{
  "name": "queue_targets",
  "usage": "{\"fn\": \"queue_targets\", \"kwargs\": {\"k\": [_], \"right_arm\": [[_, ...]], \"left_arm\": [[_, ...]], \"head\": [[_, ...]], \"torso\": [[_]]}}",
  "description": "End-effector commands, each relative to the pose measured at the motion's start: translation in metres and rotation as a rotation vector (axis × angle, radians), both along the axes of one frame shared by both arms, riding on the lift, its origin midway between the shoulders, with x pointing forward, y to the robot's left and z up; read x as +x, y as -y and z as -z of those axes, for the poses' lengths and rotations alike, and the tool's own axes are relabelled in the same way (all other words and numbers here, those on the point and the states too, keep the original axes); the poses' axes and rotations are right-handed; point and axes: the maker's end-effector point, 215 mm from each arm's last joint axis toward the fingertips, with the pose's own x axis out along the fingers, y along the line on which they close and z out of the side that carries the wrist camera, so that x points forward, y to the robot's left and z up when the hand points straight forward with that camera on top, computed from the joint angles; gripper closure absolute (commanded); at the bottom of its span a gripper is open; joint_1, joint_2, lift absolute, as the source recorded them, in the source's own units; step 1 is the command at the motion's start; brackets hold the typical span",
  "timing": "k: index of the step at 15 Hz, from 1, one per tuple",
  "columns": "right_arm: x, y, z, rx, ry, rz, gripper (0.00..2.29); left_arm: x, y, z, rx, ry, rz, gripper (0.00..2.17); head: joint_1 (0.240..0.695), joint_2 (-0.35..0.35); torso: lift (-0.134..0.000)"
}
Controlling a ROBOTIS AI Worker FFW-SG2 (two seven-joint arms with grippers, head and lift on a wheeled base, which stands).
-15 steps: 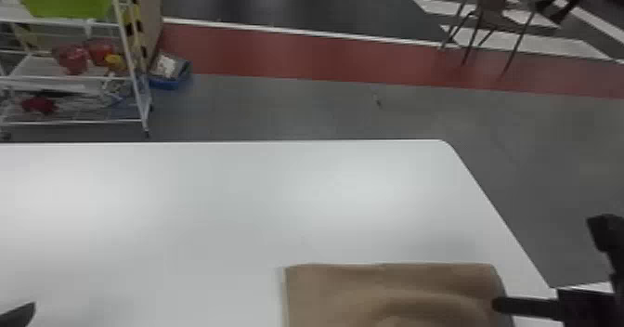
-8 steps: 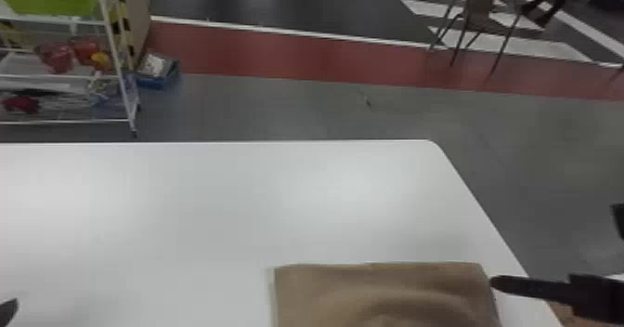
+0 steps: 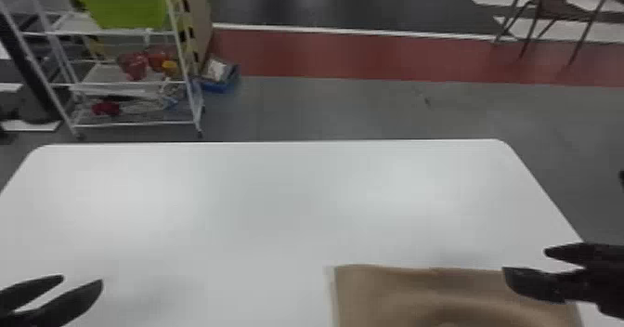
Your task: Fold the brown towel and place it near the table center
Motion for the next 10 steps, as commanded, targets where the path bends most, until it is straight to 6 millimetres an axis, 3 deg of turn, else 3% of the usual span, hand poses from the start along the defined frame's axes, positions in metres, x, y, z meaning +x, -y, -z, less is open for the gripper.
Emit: {"fn": "queue_targets", "kwargs": {"k": [1,5,8,10], "right_arm": [[-0.002,-0.033,-0.002,-0.219,0.036,-0.240,0.19],[-0.024,-0.087,0.006,-0.462,0.070,-0.603,0.21],[-0.046,-0.099,0.022,-0.578,0.046,-0.760,0.22],[-0.055,-0.095,0.029,-0.595,0.019,-0.770,0.22]], "left_arm": [[-0.004,-0.006,0.000,-0.009,0.000,-0.014,0.03],[-0.009,-0.011,-0.002,-0.014,0.002,-0.021,0.03],[-0.011,-0.016,-0.004,-0.023,0.008,-0.031,0.03],[-0.011,-0.017,-0.003,-0.026,0.006,-0.033,0.03]], "head": [[0.695,-0.032],[0.695,0.084],[0.695,0.148],[0.695,0.175]], "torso": [[-0.122],[-0.122],[-0.122],[-0.122]]}}
